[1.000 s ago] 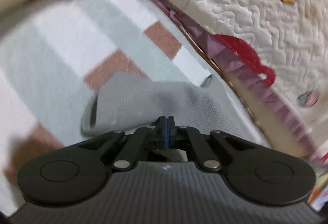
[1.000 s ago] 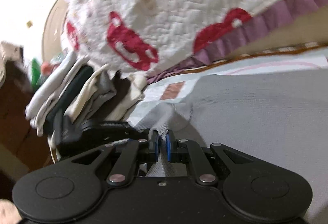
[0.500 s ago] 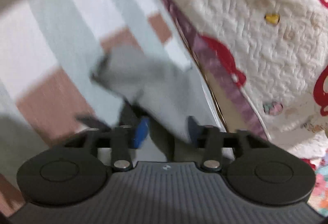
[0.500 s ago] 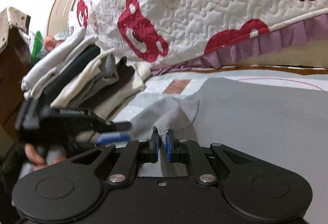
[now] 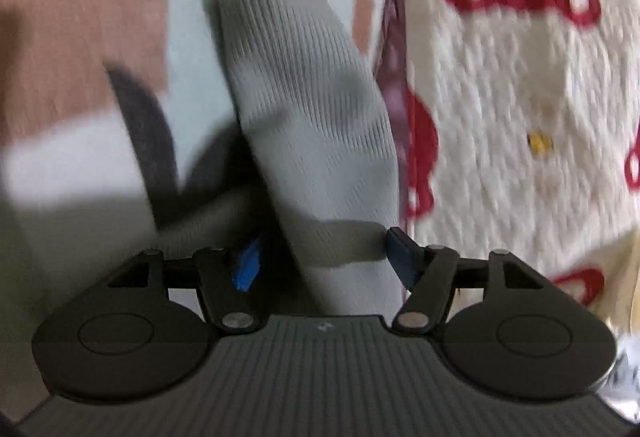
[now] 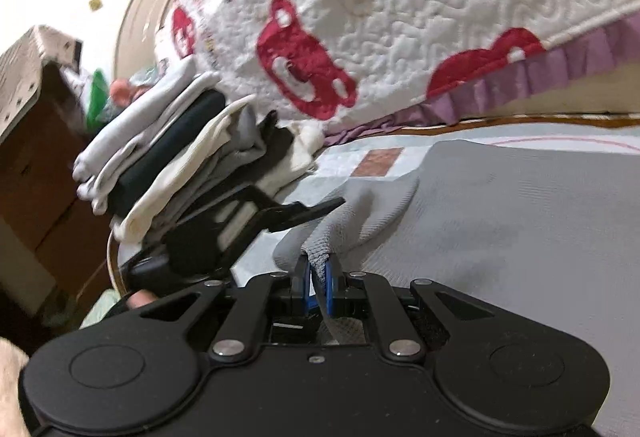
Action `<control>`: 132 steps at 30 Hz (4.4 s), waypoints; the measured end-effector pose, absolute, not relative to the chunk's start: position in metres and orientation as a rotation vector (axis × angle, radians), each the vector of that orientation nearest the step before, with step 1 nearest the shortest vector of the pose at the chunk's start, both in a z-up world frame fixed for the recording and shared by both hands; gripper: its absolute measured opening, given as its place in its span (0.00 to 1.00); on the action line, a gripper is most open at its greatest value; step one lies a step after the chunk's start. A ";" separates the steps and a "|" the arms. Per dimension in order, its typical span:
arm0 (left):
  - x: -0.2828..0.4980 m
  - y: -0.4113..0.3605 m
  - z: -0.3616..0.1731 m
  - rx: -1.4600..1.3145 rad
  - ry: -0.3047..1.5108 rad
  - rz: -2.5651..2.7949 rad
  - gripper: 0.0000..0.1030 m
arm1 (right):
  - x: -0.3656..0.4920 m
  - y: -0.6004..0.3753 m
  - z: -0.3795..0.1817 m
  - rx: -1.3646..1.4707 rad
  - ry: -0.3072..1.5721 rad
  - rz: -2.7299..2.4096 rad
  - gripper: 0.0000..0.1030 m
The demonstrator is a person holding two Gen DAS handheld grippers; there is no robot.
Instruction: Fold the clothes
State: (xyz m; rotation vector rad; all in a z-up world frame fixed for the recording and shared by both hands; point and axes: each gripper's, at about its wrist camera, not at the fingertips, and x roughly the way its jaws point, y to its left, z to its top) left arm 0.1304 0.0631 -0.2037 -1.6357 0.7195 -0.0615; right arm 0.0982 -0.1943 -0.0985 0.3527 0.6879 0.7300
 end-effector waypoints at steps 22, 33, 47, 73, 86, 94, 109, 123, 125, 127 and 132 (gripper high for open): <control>0.193 0.114 -0.142 -0.846 0.623 0.069 0.03 | 0.068 -0.219 -0.138 0.258 0.794 0.707 0.54; 0.184 0.022 -0.058 -0.466 0.583 -0.236 0.02 | 0.033 -0.187 -0.147 -0.006 0.810 0.592 0.53; 0.169 -0.057 -0.055 -0.180 0.856 -0.448 0.41 | 0.012 -0.207 -0.151 0.135 0.798 0.606 0.53; 0.126 -0.015 -0.097 -0.100 0.750 -0.305 0.41 | 0.048 -0.223 -0.055 0.140 0.727 0.683 0.42; 0.132 0.005 -0.130 -0.226 0.861 -0.404 0.41 | 0.184 -0.141 -0.095 0.025 0.935 0.649 0.45; 0.132 0.005 -0.128 -0.173 0.875 -0.369 0.25 | 0.208 -0.150 -0.093 -0.100 0.880 0.656 0.03; 0.129 -0.006 -0.125 -0.067 0.858 -0.329 0.13 | 0.244 -0.263 -0.100 -0.051 0.706 0.197 0.14; 0.117 -0.034 -0.070 -0.030 0.799 -0.408 0.08 | 0.209 -0.234 -0.100 0.010 0.771 0.432 0.52; 0.120 -0.032 -0.081 -0.044 0.826 -0.395 0.08 | 0.223 -0.217 -0.085 0.034 0.764 0.542 0.52; 0.120 -0.028 -0.085 -0.058 0.830 -0.391 0.08 | 0.249 -0.199 -0.076 0.137 0.783 0.633 0.59; 0.116 -0.025 -0.086 -0.064 0.818 -0.393 0.08 | 0.297 -0.160 -0.103 0.014 0.976 0.694 0.63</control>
